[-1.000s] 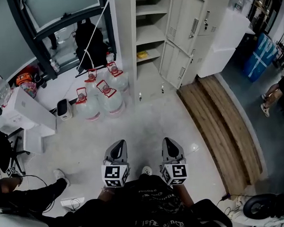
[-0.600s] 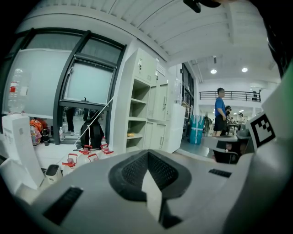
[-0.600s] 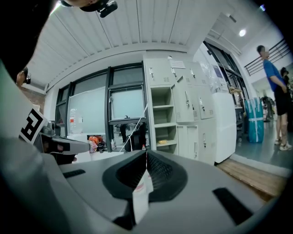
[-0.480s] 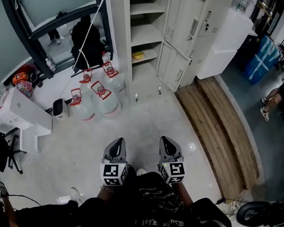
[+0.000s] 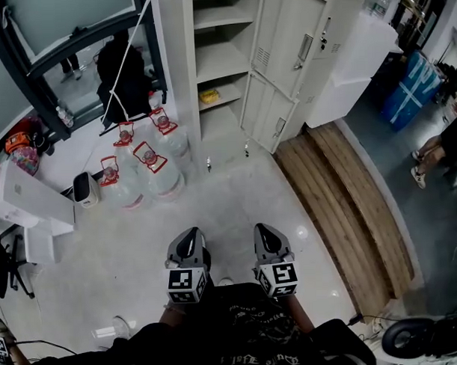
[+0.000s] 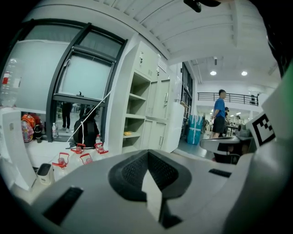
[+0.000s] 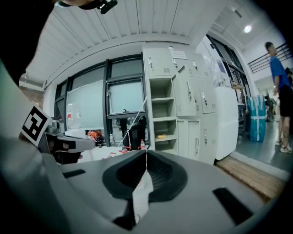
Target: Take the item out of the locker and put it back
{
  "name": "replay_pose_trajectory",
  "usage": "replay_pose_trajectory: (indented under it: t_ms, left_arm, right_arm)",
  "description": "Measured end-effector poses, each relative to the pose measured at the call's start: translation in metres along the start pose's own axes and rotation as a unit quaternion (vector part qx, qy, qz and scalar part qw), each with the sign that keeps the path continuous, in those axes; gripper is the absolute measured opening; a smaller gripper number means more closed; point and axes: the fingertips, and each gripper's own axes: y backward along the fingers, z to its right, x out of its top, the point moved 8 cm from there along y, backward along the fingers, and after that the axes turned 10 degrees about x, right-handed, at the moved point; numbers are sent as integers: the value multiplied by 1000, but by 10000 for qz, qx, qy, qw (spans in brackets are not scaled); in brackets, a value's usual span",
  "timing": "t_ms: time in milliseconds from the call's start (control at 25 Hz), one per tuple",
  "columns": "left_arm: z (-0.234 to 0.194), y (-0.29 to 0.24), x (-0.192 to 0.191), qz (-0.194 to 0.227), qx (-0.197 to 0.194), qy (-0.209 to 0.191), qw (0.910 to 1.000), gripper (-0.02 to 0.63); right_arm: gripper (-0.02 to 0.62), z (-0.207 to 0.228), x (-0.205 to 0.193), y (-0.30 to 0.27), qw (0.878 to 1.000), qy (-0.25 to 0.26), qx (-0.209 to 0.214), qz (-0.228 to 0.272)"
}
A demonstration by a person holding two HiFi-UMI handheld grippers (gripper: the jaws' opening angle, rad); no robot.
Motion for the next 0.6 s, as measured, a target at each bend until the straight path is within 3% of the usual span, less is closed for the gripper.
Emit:
replay_pose_trajectory:
  t_ms: [160, 400, 600]
  left_arm:
    - [-18, -33, 13, 67, -119, -103, 9999, 6]
    - [-44, -97, 33, -138, -374, 117, 9991, 6]
    - [-71, -145, 56, -93, -529, -70, 9985, 6]
  right_arm:
    - [5, 3, 7, -32, 9999, -96, -119, -26]
    - [5, 19, 28, -86, 9997, -167, -177, -34]
    - [5, 30, 48, -136, 9992, -185, -355, -44]
